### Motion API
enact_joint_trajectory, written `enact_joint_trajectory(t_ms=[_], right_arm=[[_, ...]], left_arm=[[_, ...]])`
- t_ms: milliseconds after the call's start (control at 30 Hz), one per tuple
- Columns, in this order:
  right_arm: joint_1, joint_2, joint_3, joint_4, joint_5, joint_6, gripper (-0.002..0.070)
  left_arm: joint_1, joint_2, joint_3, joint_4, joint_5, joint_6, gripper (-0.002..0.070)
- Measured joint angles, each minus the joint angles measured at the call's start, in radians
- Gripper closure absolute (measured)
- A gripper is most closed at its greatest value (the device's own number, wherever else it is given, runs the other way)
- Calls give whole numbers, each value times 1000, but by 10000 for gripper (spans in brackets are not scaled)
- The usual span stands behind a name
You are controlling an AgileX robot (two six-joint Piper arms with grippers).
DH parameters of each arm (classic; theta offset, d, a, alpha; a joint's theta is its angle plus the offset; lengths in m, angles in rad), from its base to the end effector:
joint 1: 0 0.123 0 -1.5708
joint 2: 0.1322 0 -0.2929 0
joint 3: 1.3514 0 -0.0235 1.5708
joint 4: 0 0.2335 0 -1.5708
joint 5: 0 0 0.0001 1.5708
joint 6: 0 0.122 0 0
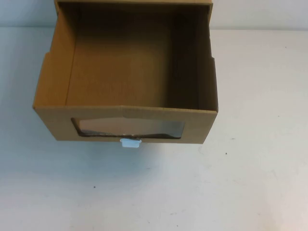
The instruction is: Close the shoe box
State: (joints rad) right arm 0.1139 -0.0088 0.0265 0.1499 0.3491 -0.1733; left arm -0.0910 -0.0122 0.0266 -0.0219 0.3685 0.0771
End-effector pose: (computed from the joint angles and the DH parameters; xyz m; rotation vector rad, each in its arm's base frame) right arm 0.0567 0.0128 0.1654 -0.1705 1.8398 0.1041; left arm 0.0567 -0.0061 0.1628 0.1431 1.8610 -0.0311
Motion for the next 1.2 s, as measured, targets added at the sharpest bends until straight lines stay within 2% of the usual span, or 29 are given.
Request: enact_joint_trajectory(t_ms=[1200], right_arm=[[0,0,0,0,0,0,689]], left_arm=[[0,0,0,4,-22,19,678]])
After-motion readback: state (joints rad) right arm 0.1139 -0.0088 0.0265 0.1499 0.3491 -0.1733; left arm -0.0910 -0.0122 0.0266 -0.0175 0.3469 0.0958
